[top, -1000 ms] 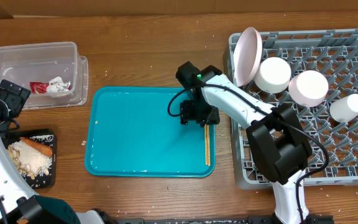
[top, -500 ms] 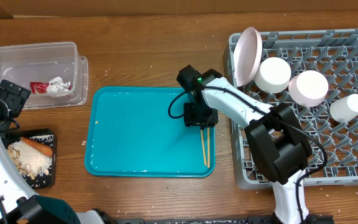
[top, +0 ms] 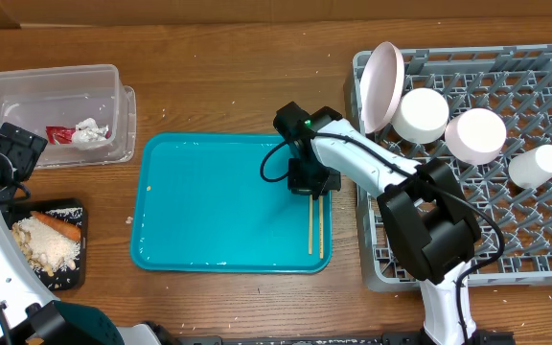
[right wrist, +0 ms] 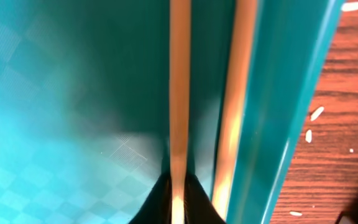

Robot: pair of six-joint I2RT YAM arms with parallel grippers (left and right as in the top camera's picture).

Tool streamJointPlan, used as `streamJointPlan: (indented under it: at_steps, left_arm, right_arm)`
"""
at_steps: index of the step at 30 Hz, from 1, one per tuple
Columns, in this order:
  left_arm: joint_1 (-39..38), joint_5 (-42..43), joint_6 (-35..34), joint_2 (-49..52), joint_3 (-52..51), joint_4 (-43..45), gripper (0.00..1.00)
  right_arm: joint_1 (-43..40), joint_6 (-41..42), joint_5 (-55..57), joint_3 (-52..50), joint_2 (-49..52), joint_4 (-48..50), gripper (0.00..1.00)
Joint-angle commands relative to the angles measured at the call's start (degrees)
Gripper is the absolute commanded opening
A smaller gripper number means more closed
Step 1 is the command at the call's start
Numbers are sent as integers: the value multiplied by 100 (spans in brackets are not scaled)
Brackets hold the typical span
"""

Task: Sort waste into correct bins and load items into the dishwasher
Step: 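Grasp one chopstick with the right gripper and lift it, then carry the chopstick to the rack and insert it upright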

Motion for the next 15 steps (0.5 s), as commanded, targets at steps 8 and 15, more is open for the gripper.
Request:
streamJointPlan:
  at_steps: [8,15]
  left_arm:
    - [-7,-44,55,13,31,0,100]
    - [-7,-44,52,13,31,0,100]
  right_arm:
    - [-20,11,114,374,-20,-485,4]
    - [-391,-404,262,1405,-612,-1272,4]
